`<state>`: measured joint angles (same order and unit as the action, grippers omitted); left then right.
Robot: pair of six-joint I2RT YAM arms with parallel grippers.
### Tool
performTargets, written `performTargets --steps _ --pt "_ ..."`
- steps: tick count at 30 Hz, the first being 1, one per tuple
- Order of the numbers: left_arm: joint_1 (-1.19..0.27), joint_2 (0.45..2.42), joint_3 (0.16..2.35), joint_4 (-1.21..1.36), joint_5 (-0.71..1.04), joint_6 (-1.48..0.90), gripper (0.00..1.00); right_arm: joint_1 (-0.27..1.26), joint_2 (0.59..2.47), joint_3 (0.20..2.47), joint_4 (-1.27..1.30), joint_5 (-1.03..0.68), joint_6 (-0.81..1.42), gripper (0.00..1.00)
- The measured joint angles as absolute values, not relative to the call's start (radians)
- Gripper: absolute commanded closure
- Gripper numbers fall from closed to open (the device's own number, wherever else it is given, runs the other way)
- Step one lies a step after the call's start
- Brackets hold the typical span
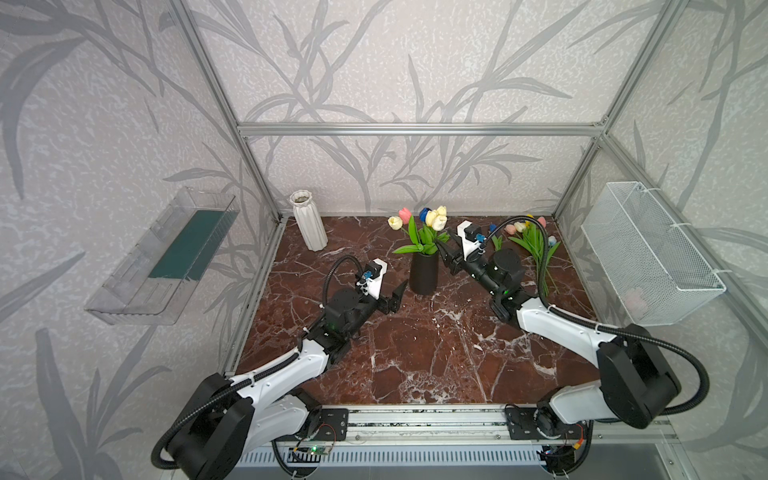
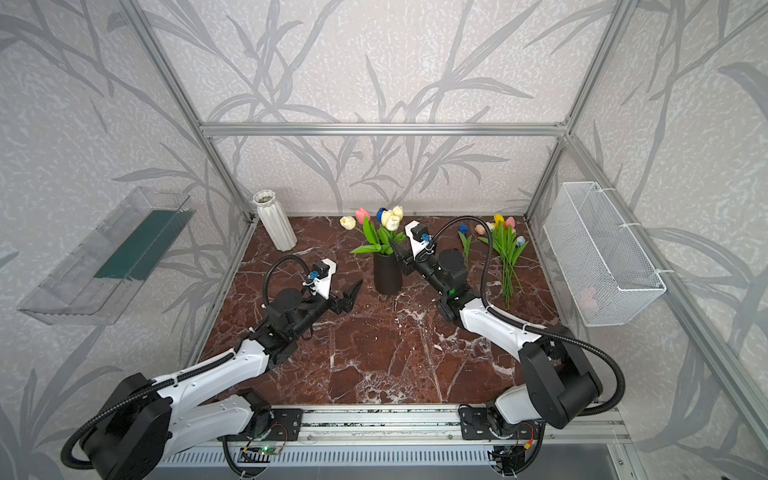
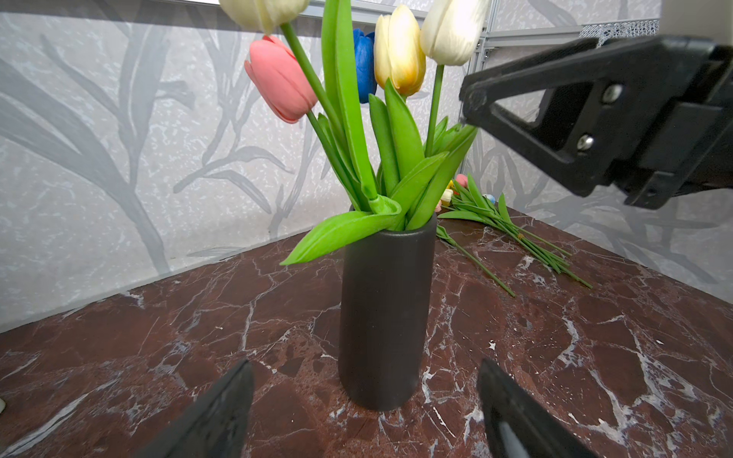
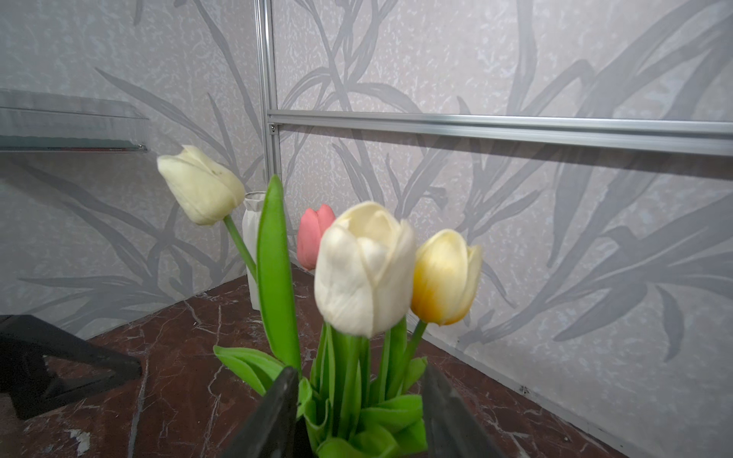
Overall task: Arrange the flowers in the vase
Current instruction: 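Open the right gripper and move it back to the tulip pile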
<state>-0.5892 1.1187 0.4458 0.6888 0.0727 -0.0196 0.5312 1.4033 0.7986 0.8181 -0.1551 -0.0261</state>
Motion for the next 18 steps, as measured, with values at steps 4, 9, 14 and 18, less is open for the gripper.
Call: performTargets --steps 4,9,14,18 --pt "-0.589 1.113 0.452 0.679 0.082 -0.019 0.11 0.525 1.293 0.776 0.789 -0.124 -0.031 0.42" --pt "-0.589 1.083 0.458 0.677 0.122 -0.019 0.11 0.445 1.211 0.767 0.687 -0.055 -0.010 0.40" --pt "-0.597 1.091 0.459 0.685 0.190 -0.018 0.11 0.260 1.287 0.852 0.424 -0.018 0.075 0.42" --pt "-0.632 1.141 0.495 0.653 0.238 -0.001 0.12 0.131 1.472 1.055 0.142 0.001 0.140 0.48"
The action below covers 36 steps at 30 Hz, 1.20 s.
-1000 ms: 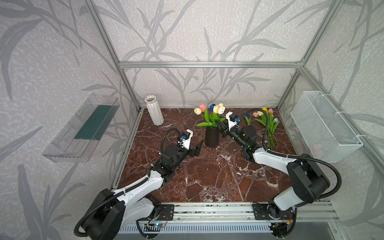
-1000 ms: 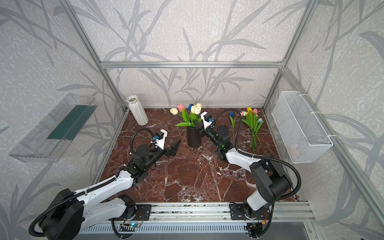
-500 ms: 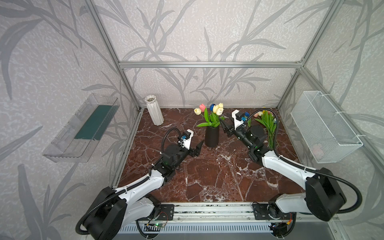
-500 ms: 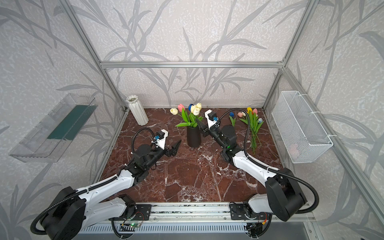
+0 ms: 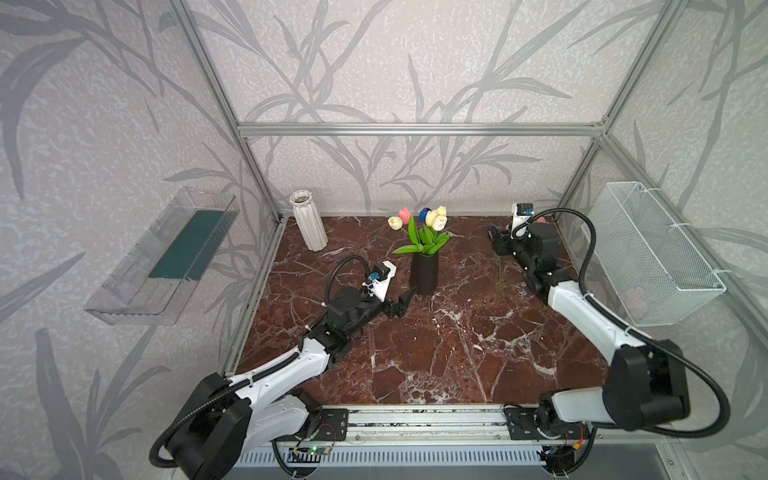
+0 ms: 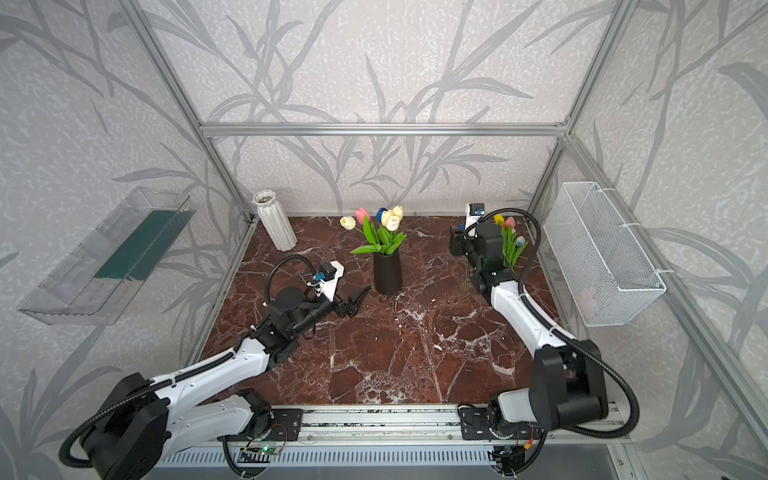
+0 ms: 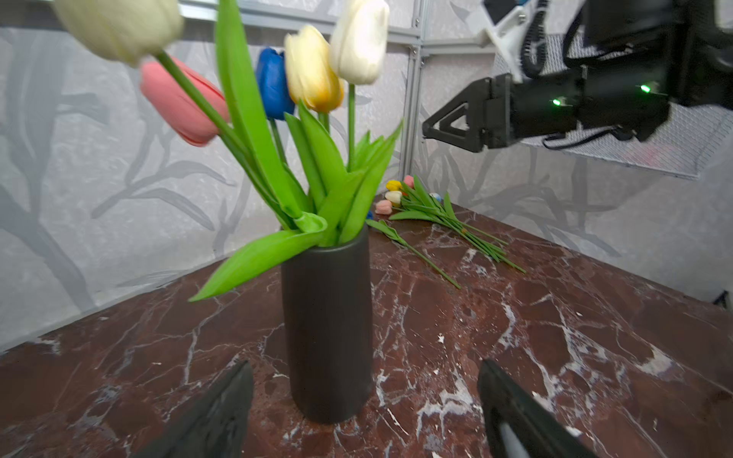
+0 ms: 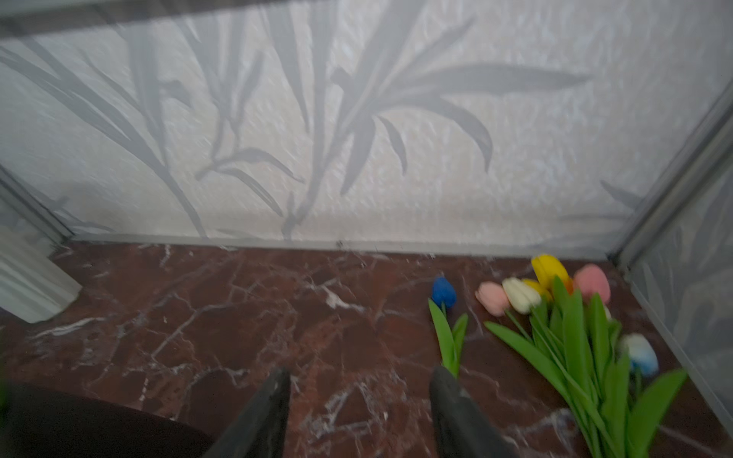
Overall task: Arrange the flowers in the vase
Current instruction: 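Open the right gripper and move it back to the tulip pile, then lower the right gripper and close it on a blue tulip stem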
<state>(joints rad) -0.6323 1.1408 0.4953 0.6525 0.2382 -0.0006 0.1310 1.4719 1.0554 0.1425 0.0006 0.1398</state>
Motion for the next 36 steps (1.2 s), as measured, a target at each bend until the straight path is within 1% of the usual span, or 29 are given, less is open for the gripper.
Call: performTargets --steps 1,3,7,12,15,26,29,30,32,36 --pt "-0.643 1.153 0.504 0.645 0.245 0.005 0.12 0.105 1.524 1.111 0.076 0.001 0.152 0.52" --pt "-0.662 1.176 0.514 0.639 0.263 0.014 0.12 0.057 1.651 1.241 -0.067 -0.001 0.170 0.54" --pt "-0.693 1.213 0.523 0.632 0.279 0.028 0.12 0.000 1.892 1.469 -0.310 -0.008 0.179 0.55" --pt "-0.707 1.242 0.524 0.635 0.282 0.030 0.12 -0.010 2.130 1.704 -0.549 -0.020 0.172 0.56" --pt "-0.707 1.243 0.524 0.644 0.280 0.027 0.12 -0.007 2.208 1.776 -0.626 -0.029 0.172 0.56" --pt "-0.707 1.234 0.522 0.647 0.230 0.030 0.11 0.001 2.317 1.885 -0.735 -0.030 0.166 0.58" --pt "-0.707 1.229 0.521 0.656 0.220 0.031 0.11 0.007 2.350 1.926 -0.753 -0.012 0.163 0.64" --pt "-0.707 1.227 0.521 0.660 0.213 0.031 0.11 0.010 2.359 1.941 -0.758 -0.007 0.160 0.69" --pt "-0.707 1.220 0.520 0.662 0.208 0.032 0.11 0.015 2.378 1.973 -0.766 0.012 0.154 0.83" --pt "-0.707 1.200 0.511 0.665 0.194 0.035 0.11 0.038 2.397 2.001 -0.767 0.061 0.145 0.96"
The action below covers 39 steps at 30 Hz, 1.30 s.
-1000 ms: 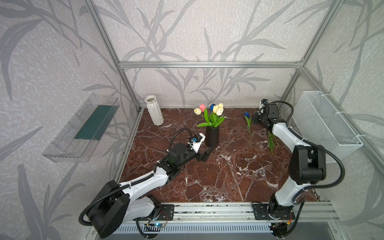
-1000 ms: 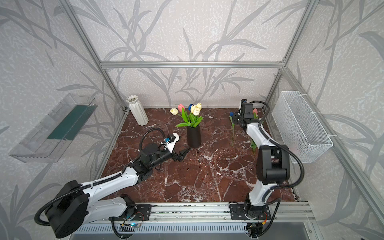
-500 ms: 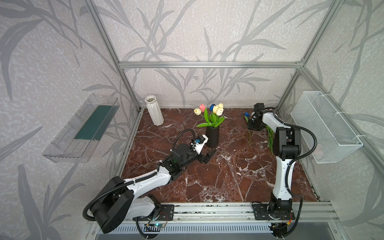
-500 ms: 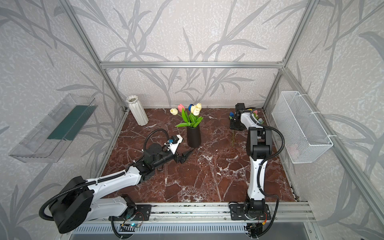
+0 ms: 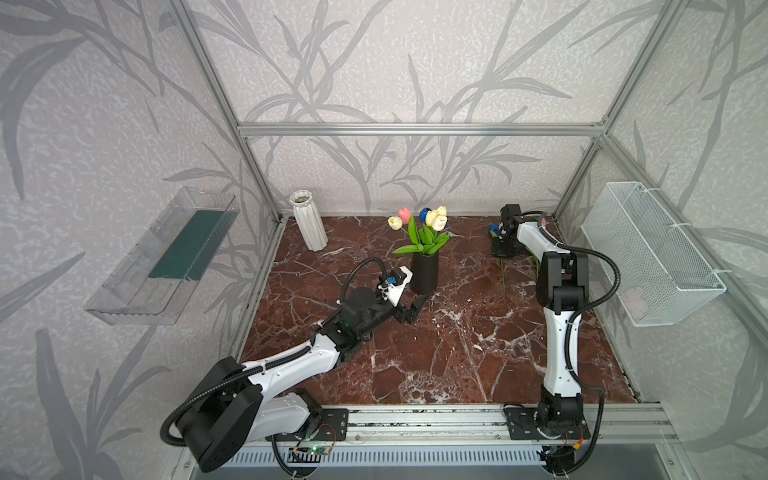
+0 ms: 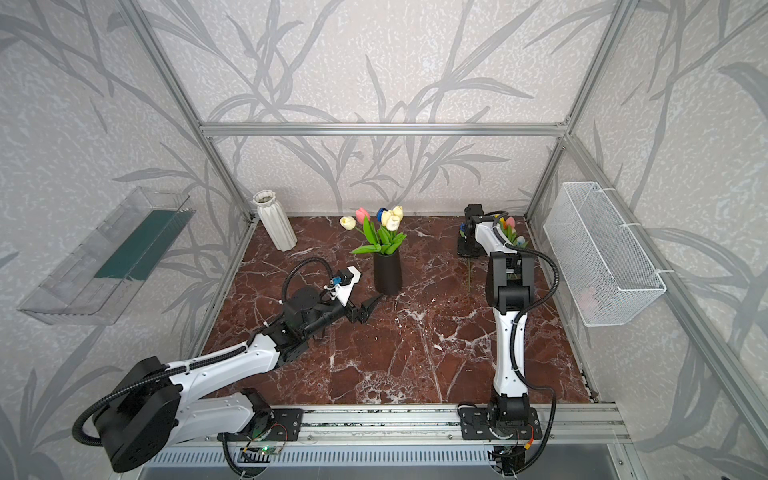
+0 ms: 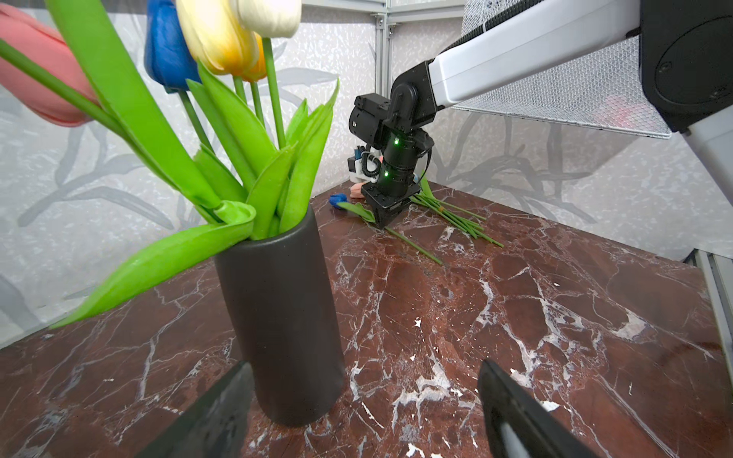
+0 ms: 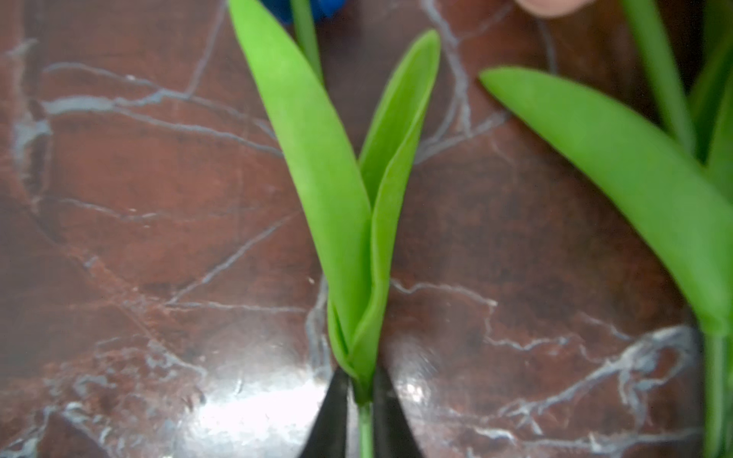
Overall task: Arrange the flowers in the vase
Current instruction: 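Lower the right gripper and close it on a blue tulip stem, then lift the blue tulip upright and carry it over the brown vase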
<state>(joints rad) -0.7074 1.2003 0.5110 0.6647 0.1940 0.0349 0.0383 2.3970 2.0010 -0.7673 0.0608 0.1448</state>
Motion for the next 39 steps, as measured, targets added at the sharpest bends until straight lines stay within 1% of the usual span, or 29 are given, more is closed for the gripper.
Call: performTargets --steps 2,4,7,9,11,15,16,18,21,26,30,34,39 --pt "-0.707 1.187 0.500 0.670 0.171 0.035 0.11 0.045 2.397 1.998 -0.763 0.070 0.143 1.00" --pt "-0.707 1.176 0.480 0.686 0.130 0.035 0.11 0.056 2.383 1.968 -0.731 0.073 0.138 1.00" --pt "-0.707 1.143 0.429 0.715 0.042 0.034 0.10 0.070 2.293 1.811 -0.632 0.059 0.131 1.00" --pt "-0.707 1.114 0.389 0.742 -0.030 0.031 0.07 0.086 2.180 1.653 -0.555 0.028 0.133 1.00" --pt "-0.705 1.089 0.360 0.757 -0.091 0.028 0.07 0.099 2.055 1.518 -0.478 -0.018 0.146 1.00" --pt "-0.687 1.061 0.358 0.752 -0.178 0.021 0.08 0.130 1.700 1.208 -0.144 -0.187 0.204 1.00" --pt "-0.683 1.061 0.358 0.754 -0.189 0.019 0.09 0.139 1.628 1.155 -0.065 -0.221 0.220 1.00" --pt "-0.671 1.068 0.358 0.756 -0.203 0.011 0.15 0.167 1.480 1.054 0.131 -0.302 0.258 1.00" --pt "-0.656 1.087 0.361 0.755 -0.208 -0.002 0.24 0.225 1.365 0.983 0.383 -0.402 0.306 1.00" --pt "-0.645 1.126 0.403 0.741 -0.202 -0.014 0.36 0.336 1.358 0.946 0.697 -0.535 0.362 1.00" --pt "-0.640 1.127 0.422 0.727 -0.196 -0.019 0.43 0.422 1.394 0.932 0.872 -0.560 0.364 1.00" --pt "-0.639 1.127 0.425 0.709 -0.191 -0.020 0.43 0.533 1.423 0.924 0.941 -0.500 0.246 1.00" --pt "-0.638 1.117 0.424 0.706 -0.191 -0.020 0.43 0.696 1.484 0.899 1.027 -0.355 0.016 1.00"
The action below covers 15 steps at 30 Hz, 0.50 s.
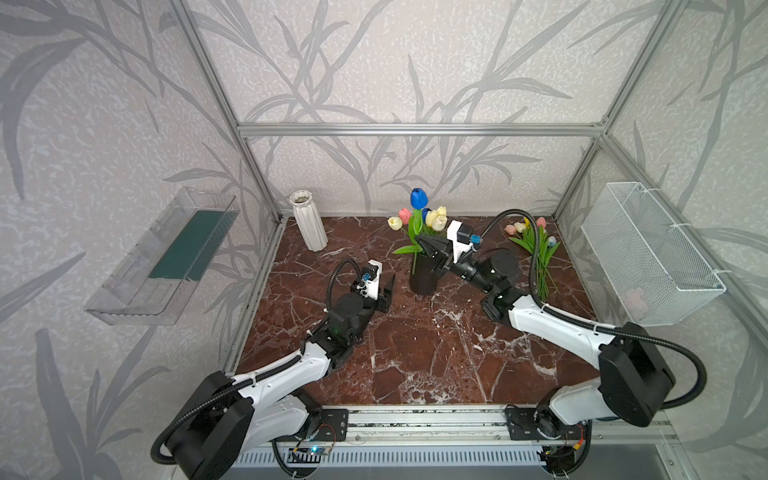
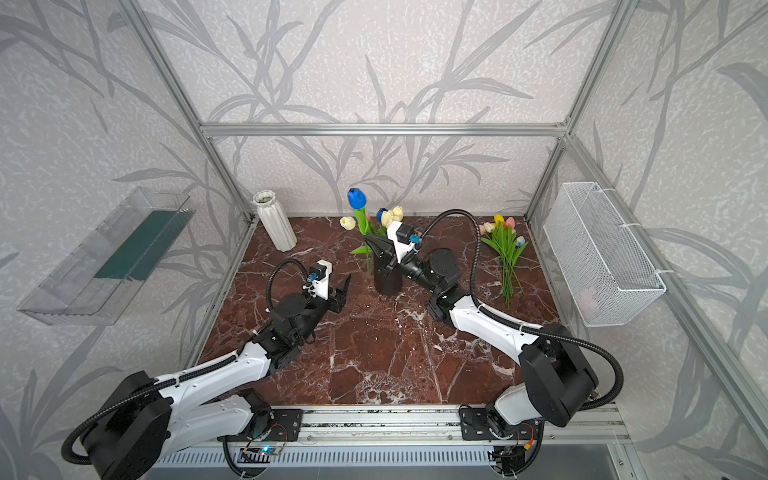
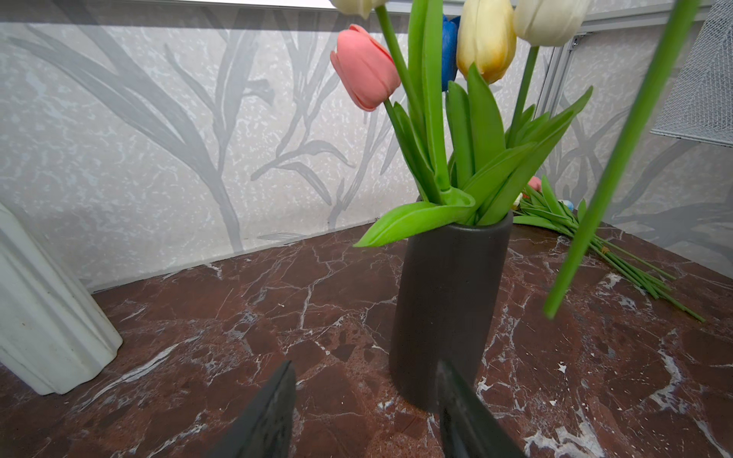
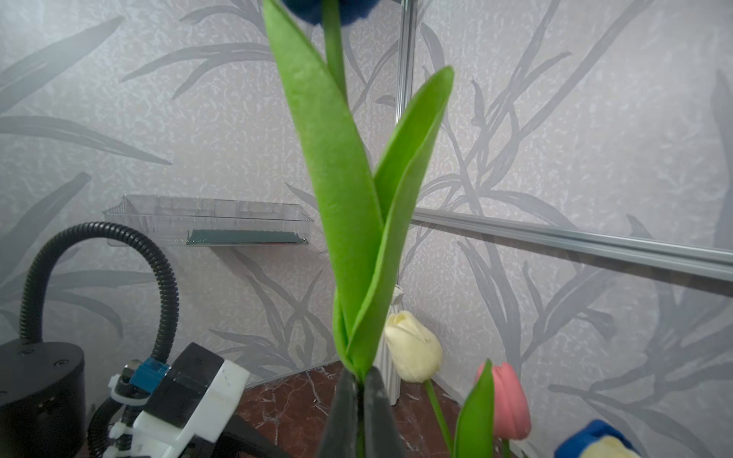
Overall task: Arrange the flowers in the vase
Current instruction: 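Lift the blue tulip upright and carry it over the brown vase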
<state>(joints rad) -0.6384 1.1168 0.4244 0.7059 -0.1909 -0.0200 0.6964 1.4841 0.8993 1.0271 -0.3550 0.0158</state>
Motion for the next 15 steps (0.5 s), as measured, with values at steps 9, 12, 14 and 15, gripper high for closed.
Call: performTargets --steps 9,12,14,15 --pt "-0.633 1.088 0.410 0.704 -0.192 -0.020 0.42 0.806 1.684 0.885 1.230 -0.111 -0.267 1.00" --pt "-0.632 1.076 0.408 0.695 -0.192 -0.020 0.41 0.805 1.737 0.907 1.274 -0.041 -0.316 1.00" --pt "-0.629 1.065 0.408 0.687 -0.192 -0.020 0.41 0.804 1.747 0.921 1.278 -0.005 -0.338 1.00" --pt "-0.628 1.061 0.408 0.685 -0.193 -0.020 0.41 0.802 1.747 0.928 1.280 0.010 -0.346 1.00"
